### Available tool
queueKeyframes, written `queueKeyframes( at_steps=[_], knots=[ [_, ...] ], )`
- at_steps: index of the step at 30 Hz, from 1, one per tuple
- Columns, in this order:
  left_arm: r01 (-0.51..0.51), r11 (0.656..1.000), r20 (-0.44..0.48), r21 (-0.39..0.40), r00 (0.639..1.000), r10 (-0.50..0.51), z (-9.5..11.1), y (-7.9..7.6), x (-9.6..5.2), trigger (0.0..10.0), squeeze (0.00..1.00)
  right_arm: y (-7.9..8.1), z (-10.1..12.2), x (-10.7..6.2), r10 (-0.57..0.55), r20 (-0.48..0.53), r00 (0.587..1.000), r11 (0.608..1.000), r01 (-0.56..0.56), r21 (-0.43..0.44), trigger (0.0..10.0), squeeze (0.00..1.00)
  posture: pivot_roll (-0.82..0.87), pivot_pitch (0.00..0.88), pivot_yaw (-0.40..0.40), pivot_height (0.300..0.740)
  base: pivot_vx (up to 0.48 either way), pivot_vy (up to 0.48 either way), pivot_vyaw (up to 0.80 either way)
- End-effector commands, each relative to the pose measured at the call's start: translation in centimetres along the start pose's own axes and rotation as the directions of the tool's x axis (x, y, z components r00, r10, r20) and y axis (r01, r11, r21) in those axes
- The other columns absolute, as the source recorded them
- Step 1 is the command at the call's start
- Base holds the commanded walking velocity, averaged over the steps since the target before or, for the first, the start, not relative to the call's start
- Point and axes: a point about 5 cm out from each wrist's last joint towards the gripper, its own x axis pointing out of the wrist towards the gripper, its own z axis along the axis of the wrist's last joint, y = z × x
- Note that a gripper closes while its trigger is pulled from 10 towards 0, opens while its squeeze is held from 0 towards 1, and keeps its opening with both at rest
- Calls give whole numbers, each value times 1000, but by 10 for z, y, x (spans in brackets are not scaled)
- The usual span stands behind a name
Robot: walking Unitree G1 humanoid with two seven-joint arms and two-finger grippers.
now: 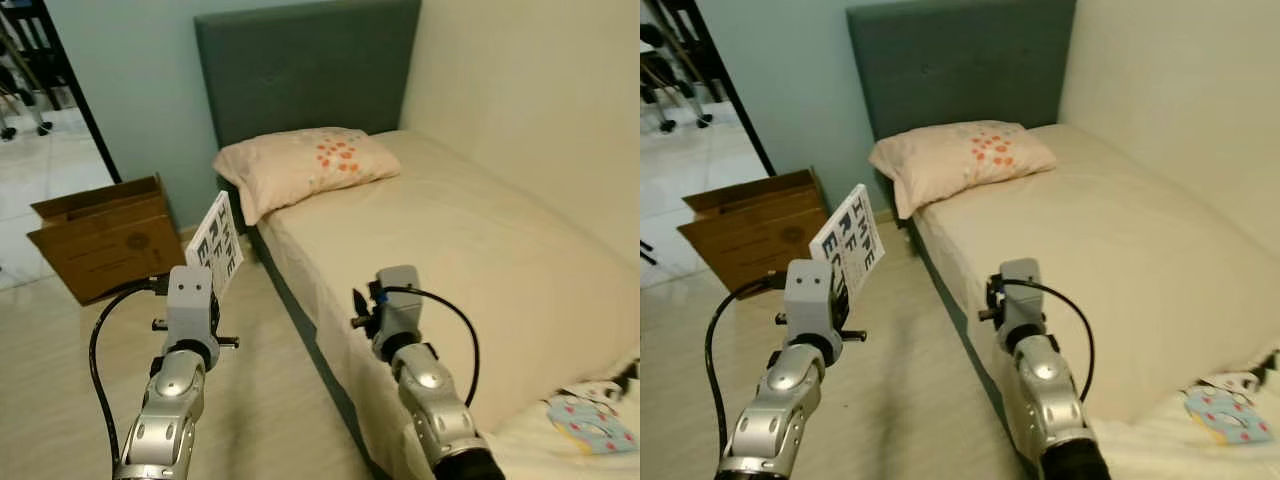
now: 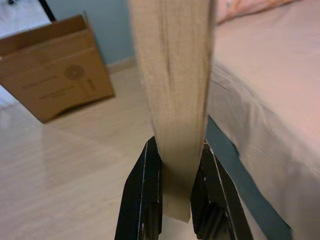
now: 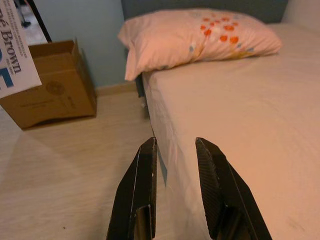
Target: Clean up the room
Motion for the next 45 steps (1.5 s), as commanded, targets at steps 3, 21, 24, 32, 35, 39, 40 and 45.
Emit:
queueKeyframes(
  at_steps=[3, 21, 24, 32, 35, 39, 40, 45],
  knots=[
    [16, 1000, 37, -4, 999, -15, 7, -2, 0, 10000, 0, 0, -1, 0, -5, 3, 1000, 1000, 5, 21, 10000, 0, -43, 100, 23, 740, 390, 0, 0],
    [16, 1000, 34, 2, 999, -16, 6, 0, 0, 10000, 0, 2, -1, 0, 1, 5, 1000, 1000, -1, 28, 10000, 0, -38, 95, 24, 740, 391, 0, 0],
    [15, 1000, 33, 1, 999, -15, 6, 1, 0, 10000, 0, 2, -1, 0, 4, 5, 1000, 1000, -4, 30, 10000, 0, -38, 93, 23, 740, 390, 0, 0],
    [13, 1000, 33, 4, 999, -13, 6, 3, 0, 10000, 0, 3, -1, 1, 9, 6, 1000, 999, -9, 33, 10000, 0, -38, 88, 23, 740, 392, 0, 0],
    [15, 1000, 29, 4, 999, -15, 5, 3, 0, 10000, 0, 4, -1, 1, 12, 6, 1000, 999, -12, 34, 10000, 0, -39, 84, 22, 740, 391, 0, 0],
    [15, 1000, 29, 4, 999, -15, 5, 3, 0, 10000, 0, 4, -1, 1, 13, 7, 1000, 999, -13, 34, 10000, 0, -39, 80, 21, 740, 391, 0, 0],
    [16, 1000, 29, 3, 999, -16, 5, 3, 0, 10000, 0, 5, -1, 1, 20, 8, 1000, 999, -20, 26, 10000, 0, -39, 80, 21, 740, 386, 0, 0],
    [16, 1000, 30, 2, 999, -16, 5, 3, -1, 10000, 0, 9, 0, 1, 49, 9, 999, 999, -49, -19, 10000, 0, -39, 80, 21, 740, 388, 0, 145]
  ],
)
